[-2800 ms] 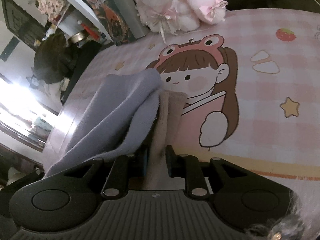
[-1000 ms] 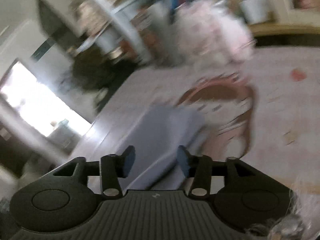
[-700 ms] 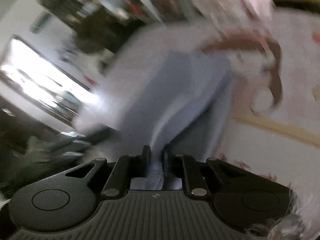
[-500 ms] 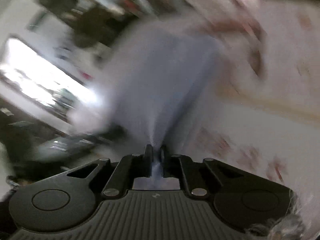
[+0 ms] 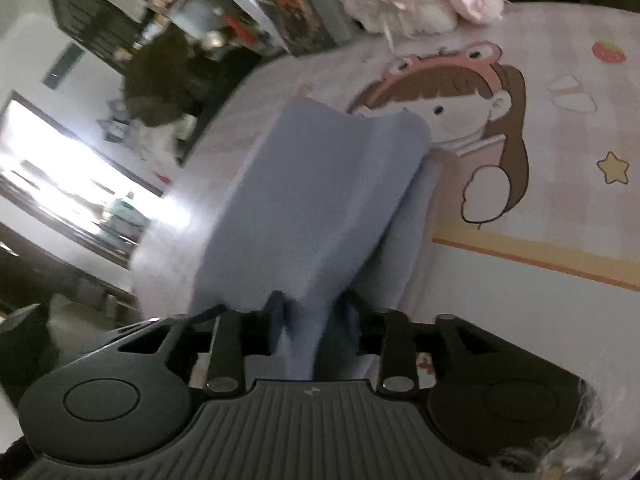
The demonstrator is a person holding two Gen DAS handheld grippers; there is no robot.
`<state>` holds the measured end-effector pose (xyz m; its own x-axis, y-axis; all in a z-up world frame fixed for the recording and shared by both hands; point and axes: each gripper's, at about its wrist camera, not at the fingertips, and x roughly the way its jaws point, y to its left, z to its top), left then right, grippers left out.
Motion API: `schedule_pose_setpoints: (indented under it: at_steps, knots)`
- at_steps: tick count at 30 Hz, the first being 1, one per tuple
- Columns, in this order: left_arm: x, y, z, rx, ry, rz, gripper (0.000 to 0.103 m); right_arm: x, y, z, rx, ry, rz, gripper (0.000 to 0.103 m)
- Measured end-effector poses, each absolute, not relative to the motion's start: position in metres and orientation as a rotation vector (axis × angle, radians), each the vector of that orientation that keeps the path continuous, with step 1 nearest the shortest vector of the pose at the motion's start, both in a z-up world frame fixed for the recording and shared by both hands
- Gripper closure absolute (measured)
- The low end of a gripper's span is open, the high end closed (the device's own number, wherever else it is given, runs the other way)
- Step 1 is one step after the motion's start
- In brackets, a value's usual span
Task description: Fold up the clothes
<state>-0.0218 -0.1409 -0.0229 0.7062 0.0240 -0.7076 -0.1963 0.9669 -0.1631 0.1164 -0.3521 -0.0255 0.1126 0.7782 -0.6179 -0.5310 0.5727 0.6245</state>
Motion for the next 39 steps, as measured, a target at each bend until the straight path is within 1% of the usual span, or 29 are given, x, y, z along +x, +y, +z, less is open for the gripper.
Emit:
schedule_pose_setpoints:
  at_steps: [4, 7, 9, 15, 17, 21, 23, 24, 26, 28, 29, 31, 34, 35, 37, 39]
  knots:
    - [-0.021, -0.141, -0.024, -0.248, 0.779, 0.125, 0.086, 0.095, -0.358, 0.000, 0.239, 0.902, 1.101, 0.093]
    - [-0.021, -0.143, -0.024, -0.229, 0.783, 0.118, 0.086, 0.105, -0.357, -0.027, 0.209, 1.010, 0.946, 0.093]
    - [-0.020, -0.143, -0.024, -0.224, 0.788, 0.115, 0.086, 0.116, -0.363, -0.044, 0.297, 1.073, 0.911, 0.093]
    - [-0.020, -0.143, -0.024, -0.212, 0.788, 0.106, 0.086, 0.113, -0.362, -0.039, 0.263, 1.066, 0.909, 0.092]
    - [-0.021, -0.142, -0.024, -0.216, 0.784, 0.102, 0.086, 0.110, -0.360, -0.032, 0.238, 1.050, 0.901, 0.089]
    - [-0.022, -0.139, -0.020, -0.229, 0.775, 0.089, 0.086, 0.094, -0.363, -0.011, 0.189, 0.990, 0.876, 0.079]
    - [-0.026, -0.137, -0.016, -0.234, 0.761, 0.073, 0.085, 0.086, -0.365, -0.004, 0.172, 0.954, 0.849, 0.056]
    - [-0.028, -0.135, -0.013, -0.237, 0.754, 0.065, 0.083, 0.081, -0.367, 0.000, 0.160, 0.933, 0.831, 0.053]
    - [-0.033, -0.133, -0.008, -0.242, 0.739, 0.048, 0.072, 0.066, -0.368, 0.007, 0.132, 0.903, 0.778, 0.039]
    - [-0.038, -0.130, -0.003, -0.248, 0.724, 0.032, 0.067, 0.052, -0.369, 0.010, 0.103, 0.894, 0.714, 0.033]
    - [-0.041, -0.129, -0.002, -0.246, 0.722, 0.023, 0.061, 0.044, -0.368, 0.011, 0.083, 0.889, 0.683, 0.029]
    - [-0.046, -0.127, 0.000, -0.229, 0.728, 0.006, 0.058, 0.028, -0.364, 0.011, 0.043, 0.883, 0.622, 0.024]
    - [-0.052, -0.124, 0.001, -0.172, 0.751, -0.014, 0.055, 0.007, -0.355, 0.010, -0.013, 0.883, 0.535, 0.022]
    - [-0.054, -0.123, 0.002, -0.152, 0.757, -0.017, 0.051, 0.003, -0.352, 0.009, -0.022, 0.885, 0.512, 0.022]
    - [-0.056, -0.119, 0.001, -0.130, 0.769, -0.024, 0.048, -0.007, -0.346, 0.010, -0.036, 0.881, 0.470, 0.021]
    - [-0.057, -0.113, 0.001, -0.110, 0.781, -0.032, 0.047, -0.017, -0.341, 0.012, -0.049, 0.873, 0.425, 0.019]
